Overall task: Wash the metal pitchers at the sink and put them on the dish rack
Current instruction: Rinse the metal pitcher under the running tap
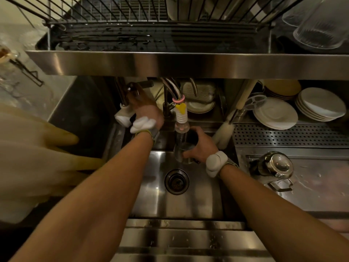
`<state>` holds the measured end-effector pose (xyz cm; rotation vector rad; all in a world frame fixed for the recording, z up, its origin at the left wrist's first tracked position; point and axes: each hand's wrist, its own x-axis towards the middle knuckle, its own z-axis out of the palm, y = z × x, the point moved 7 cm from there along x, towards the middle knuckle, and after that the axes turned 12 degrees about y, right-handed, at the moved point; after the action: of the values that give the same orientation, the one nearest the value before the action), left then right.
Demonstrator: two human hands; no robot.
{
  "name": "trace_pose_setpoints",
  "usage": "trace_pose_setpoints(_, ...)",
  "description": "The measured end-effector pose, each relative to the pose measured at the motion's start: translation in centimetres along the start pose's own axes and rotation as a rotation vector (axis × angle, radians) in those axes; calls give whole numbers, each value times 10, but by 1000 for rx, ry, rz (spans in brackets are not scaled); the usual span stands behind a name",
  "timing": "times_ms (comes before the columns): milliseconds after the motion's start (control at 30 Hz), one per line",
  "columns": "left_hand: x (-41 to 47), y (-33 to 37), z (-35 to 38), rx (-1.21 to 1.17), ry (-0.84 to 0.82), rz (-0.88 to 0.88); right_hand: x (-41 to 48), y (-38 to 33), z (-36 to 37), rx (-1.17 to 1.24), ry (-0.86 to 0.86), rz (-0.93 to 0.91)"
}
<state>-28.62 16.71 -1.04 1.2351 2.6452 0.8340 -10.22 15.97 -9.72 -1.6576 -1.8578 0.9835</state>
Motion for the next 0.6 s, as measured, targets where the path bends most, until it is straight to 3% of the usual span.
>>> trace_pose_setpoints(133, -23, -34, 19, -179, 13, -37, -2, -11, 10, 29, 20, -9)
trace_pose_setpoints(233, -44, -65, 41, -169, -154, -93, -11, -8, 20, 34, -42, -31)
trace_pose_setpoints(367, -73, -92, 56, -191, -289, -152, -9, -1, 10, 12, 5, -16)
trace_pose_setpoints(533, -90, -79, 68, -352, -539, -47, -10, -18, 32, -24, -47, -80)
trace_pose_setpoints(600, -81, -76, 61, -405, -424, -137, -14, -17, 29, 43, -54, -71)
